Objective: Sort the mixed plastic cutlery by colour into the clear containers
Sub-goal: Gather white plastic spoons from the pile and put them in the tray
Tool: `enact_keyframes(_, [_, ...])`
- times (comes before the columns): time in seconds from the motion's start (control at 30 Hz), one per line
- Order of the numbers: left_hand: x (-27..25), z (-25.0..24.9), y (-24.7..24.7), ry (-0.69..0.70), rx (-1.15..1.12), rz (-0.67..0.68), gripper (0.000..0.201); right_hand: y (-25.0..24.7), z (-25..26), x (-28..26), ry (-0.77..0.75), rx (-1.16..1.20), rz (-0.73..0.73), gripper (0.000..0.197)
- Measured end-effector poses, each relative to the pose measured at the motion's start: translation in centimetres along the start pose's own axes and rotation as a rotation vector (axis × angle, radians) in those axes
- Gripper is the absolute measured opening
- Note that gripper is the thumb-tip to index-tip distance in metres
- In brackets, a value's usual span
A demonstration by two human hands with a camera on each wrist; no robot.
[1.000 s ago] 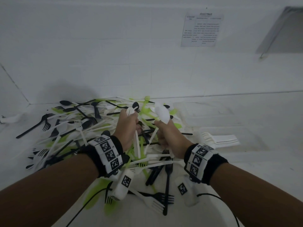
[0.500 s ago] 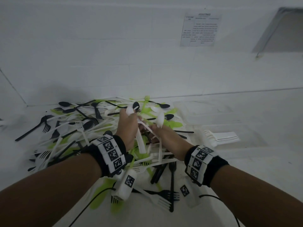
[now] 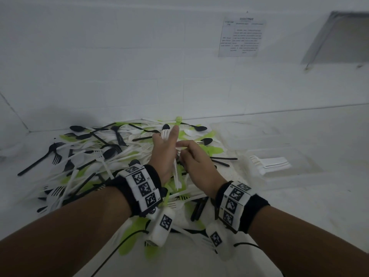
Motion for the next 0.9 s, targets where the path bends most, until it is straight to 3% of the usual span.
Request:
enact_keyframes(0.13, [-0.4,-0.4,0.0,0.014,-0.034,0.001,0.069,0.7,0.0,-0.3,-0.096,-0.128,-0.031,0.030])
enact_keyframes(0.23, [-0.9,-0.2,0.5,-0.029,-0.136,0.065,0.055,0.5,0.6,-0.5,-0.150,-0.209,-0.150,0.030])
enact_keyframes(0.3, [-1.2,-0.2,1.0,-0.050,-0.228,0.113,0.049,0.6,0.8,-0.6,-0.156,-0.204,-0.172,0.029])
enact_keyframes(0.33, [-1.4,-0.3,1.1,-0.034,-0.237,0.114,0.036,0.6,0.9,-0.7,-0.146,-0.192,-0.165,0.028])
enact_keyframes(0.43, [-1.3,-0.3,1.4,-0.012,-0.267,0.056,0.021,0.3,1.0,-1.2,-0.065,-0.125,-0.137,0.026])
enact_keyframes(0.53, [-1.3,-0.5,3.0,-0.031,-0.329,0.051,0.014,-1.3,0.8,-2.2,0.053,-0.059,-0.268,0.010])
enact_keyframes(0.67, [-1.7,-0.6,6.5,-0.028,-0.328,0.137,0.009,-3.7,0.4,-3.8,0.278,-0.045,-0.050,0.037])
enact_keyframes(0.73, [-1.8,-0.6,8.2,0.016,-0.220,0.204,0.010,-6.7,0.9,-4.2,0.188,-0.258,-0.054,0.041])
enact_keyframes(0.83, [-1.3,-1.2,9.7,0.246,0.172,0.279,0.014,-12.8,0.6,-4.0,0.049,-0.574,-0.126,0.032])
enact_keyframes(0.9, [-1.1,-1.5,10.8,0.396,0.443,0.355,0.014,-17.1,-0.3,-3.9,0.036,-0.779,-0.148,0.031])
Point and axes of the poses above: each hand's wrist, its own x-axis towards the middle knuckle, its own y-axis out of the palm, z = x × y, the point moved 5 cm from there along x, towards the middle knuckle, and after that the axes turned 1 degree about z, right-handed, at the moved point
